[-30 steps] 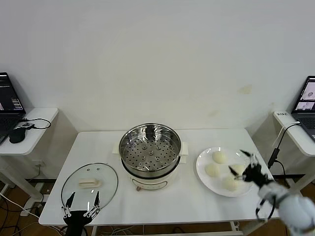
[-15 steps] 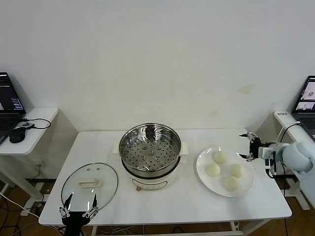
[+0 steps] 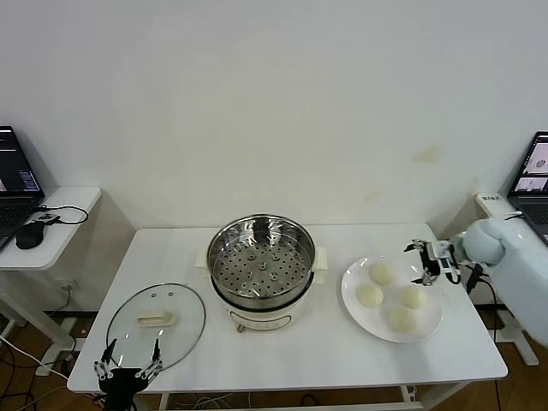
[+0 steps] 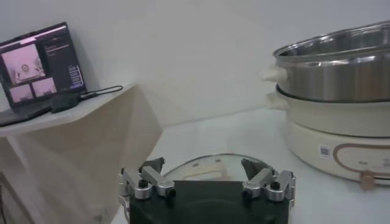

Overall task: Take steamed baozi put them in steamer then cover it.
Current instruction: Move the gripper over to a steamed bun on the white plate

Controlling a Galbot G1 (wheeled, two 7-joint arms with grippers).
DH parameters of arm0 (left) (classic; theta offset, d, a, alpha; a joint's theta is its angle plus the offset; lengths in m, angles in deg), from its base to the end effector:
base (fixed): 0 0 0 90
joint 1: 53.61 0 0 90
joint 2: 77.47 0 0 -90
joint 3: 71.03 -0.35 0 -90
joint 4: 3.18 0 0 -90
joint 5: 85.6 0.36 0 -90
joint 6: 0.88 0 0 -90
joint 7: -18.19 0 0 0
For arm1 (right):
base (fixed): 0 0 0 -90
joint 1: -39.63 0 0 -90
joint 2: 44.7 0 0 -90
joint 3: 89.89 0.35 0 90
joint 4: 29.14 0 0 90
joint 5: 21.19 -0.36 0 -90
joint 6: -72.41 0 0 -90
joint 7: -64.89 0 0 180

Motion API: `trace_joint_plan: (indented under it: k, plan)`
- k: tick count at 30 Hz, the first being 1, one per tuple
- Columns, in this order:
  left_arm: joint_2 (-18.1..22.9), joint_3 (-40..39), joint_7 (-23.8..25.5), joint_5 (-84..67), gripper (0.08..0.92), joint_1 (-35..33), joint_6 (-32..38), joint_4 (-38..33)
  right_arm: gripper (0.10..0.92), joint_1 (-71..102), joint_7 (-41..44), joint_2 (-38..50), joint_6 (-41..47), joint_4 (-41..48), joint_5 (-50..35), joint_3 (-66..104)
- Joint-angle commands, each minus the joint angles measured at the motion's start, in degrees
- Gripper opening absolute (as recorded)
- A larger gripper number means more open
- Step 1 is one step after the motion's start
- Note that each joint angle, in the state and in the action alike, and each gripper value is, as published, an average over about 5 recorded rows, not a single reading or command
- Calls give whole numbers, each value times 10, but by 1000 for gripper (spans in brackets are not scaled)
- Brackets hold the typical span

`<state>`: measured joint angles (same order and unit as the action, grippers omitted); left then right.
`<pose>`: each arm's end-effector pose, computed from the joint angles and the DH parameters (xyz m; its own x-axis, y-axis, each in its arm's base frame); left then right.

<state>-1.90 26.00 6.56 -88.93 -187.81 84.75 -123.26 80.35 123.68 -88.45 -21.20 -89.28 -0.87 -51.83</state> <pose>0.1138 0.0792 -0.3265 -0.9477 -0.1912 0.2554 -0.1216 0.9566 0.2647 0.5375 -0.2123 -0.2087 -0.3760 -0.1658 0.9117 -0.9127 -0.1037 -0.3952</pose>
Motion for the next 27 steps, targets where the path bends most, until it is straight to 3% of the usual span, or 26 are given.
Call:
trace_joint_plan:
  k: [1,15,27]
  plan:
    - [-1,1,-6,3,823,0,-4,1,823,-57,19,-83,3,110,14,-67]
    - [-2,6,-11,2,823,3,2,5,816,-49,-3,-112,7,146,43,-65]
    - [-3,6,-19,2,823,8,7,8,684,-48,-13,-130,7,162,64,-63]
